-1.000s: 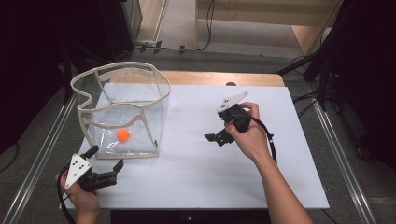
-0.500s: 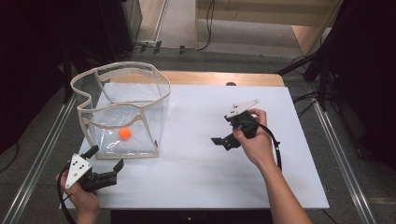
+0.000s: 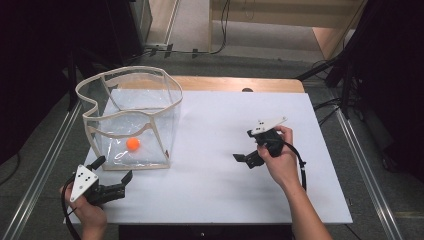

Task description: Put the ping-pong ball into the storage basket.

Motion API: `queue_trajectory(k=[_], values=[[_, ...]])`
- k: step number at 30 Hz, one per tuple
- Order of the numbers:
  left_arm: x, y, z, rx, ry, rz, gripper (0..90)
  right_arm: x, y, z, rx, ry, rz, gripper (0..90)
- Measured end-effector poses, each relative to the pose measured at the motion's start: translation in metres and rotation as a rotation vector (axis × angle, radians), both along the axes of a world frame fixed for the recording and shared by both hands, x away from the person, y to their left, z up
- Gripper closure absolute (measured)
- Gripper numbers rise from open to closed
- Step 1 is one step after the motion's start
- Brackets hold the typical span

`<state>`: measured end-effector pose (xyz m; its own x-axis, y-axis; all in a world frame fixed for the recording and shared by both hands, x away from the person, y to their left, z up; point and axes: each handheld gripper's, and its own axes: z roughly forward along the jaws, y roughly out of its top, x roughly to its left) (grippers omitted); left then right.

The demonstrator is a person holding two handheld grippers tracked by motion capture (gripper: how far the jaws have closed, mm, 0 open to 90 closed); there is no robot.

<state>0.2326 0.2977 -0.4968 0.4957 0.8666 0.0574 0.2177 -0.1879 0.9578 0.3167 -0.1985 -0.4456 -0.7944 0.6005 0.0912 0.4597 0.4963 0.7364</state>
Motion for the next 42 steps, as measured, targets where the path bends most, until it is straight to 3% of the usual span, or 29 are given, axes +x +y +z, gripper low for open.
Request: queue_trajectory(k=[21,42], values=[[0.0,0.0,0.0,0.006,0.001,0.003,0.0,-0.027,-0.043,-0.024,0.061,-0.051,-0.078,0.0],[0.0,0.0,0.0,0.007,-0.001,0.006,0.0,-0.047,-0.081,-0.04,0.085,-0.047,-0.158,0.0]])
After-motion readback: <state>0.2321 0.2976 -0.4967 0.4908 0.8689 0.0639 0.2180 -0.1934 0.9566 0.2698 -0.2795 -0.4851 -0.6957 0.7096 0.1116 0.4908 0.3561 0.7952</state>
